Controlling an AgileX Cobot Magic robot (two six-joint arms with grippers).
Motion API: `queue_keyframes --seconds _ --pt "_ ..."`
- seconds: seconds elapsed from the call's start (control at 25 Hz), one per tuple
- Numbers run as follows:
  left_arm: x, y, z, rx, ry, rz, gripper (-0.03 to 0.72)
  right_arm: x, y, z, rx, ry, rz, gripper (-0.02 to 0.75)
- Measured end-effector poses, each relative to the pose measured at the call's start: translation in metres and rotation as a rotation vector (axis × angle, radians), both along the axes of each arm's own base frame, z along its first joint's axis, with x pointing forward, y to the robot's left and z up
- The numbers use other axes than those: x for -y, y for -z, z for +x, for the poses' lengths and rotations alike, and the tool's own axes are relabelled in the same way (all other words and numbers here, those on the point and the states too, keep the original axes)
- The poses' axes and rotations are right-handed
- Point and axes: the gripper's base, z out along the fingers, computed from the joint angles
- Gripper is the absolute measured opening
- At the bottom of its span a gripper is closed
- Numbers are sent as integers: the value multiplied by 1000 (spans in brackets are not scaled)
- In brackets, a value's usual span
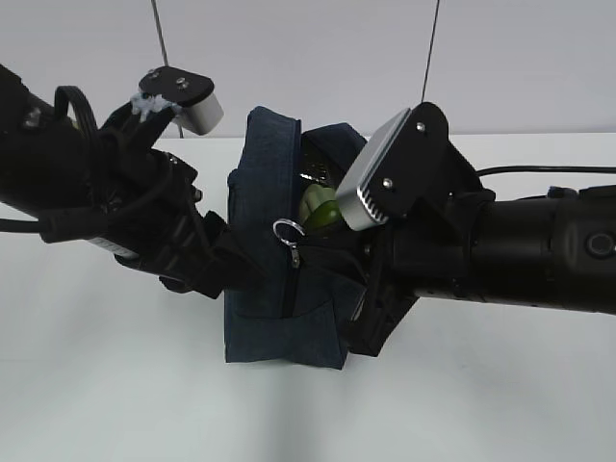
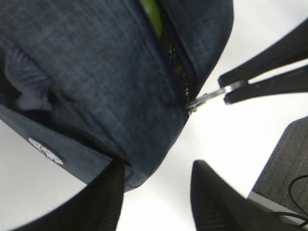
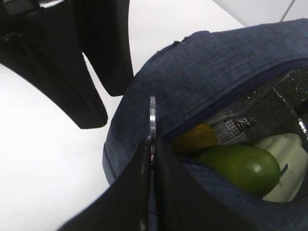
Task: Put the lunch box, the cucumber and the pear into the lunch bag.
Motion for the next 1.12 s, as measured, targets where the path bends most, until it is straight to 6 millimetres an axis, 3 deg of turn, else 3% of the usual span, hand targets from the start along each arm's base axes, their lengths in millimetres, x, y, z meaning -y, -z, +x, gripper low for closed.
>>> queue_keyframes --seconds 0.24,0.56,0.72,0.88,1.12 --pt "3 1 0 -38 -24 -41 278 0 0 0 0 0 0 0" --pt "10 21 6 -104 -33 -22 272 0 0 0 0 0 0 0" --pt "10 21 7 -100 -36 -23 182 0 0 0 -1 1 1 0" --pt "10 21 8 -87 -43 -26 47 0 -1 0 -1 2 3 0" --pt "9 21 10 -69 -46 -22 11 0 -1 0 -6 12 15 0"
